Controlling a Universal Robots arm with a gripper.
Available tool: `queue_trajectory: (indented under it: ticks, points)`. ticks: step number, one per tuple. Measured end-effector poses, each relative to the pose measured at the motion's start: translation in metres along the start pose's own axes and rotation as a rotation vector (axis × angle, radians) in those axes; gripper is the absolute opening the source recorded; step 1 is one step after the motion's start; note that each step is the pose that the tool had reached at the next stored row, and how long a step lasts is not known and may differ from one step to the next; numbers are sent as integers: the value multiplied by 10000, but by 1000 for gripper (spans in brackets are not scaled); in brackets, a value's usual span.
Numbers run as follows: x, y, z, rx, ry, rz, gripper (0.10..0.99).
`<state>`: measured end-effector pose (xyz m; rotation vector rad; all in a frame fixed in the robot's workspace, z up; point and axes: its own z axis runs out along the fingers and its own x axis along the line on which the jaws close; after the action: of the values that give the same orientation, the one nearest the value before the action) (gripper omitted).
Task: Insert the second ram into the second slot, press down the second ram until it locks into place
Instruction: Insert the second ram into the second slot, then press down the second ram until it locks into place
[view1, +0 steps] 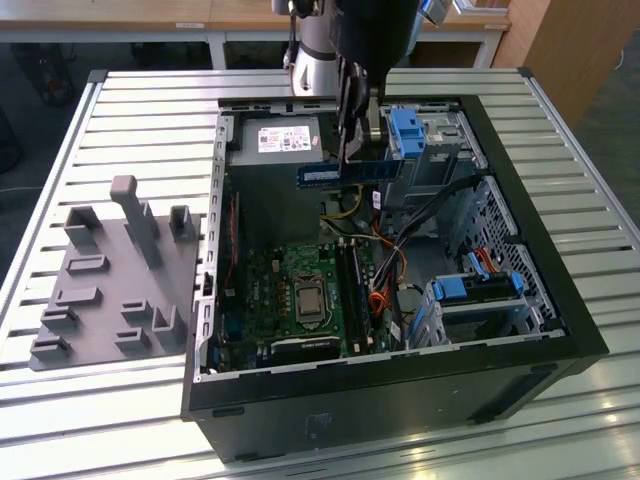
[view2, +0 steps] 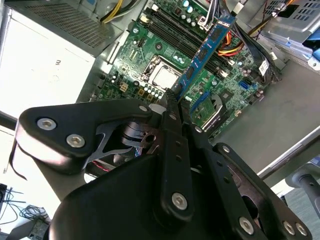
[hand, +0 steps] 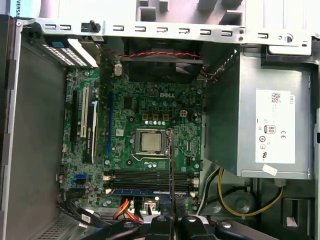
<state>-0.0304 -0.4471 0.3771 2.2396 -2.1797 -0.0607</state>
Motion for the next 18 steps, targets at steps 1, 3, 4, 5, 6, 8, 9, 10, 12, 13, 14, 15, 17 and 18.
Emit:
queue_trajectory:
  ticks: [1,3,4,5,6,8,9,10,12,13,14,15,17,18]
  points:
    - [9,0,0,0,0,-1,137]
    - [26,1,1,0,-1,0,137]
    - [35,1,1,1,-1,0,137]
    - [38,2,1,1,-1,1,137]
    - [38,2,1,1,-1,2,137]
    - [39,1,0,0,0,10,137]
    - [40,1,0,0,0,23,137]
    - [40,1,1,1,-1,42,137]
    - [40,1,1,2,-4,108,137]
    - [40,1,1,3,-7,169,137]
    - [40,1,1,4,-8,235,137]
    - [40,1,1,6,-11,302,137]
    - [40,1,1,7,-15,439,137]
    - [40,1,1,8,-17,506,137]
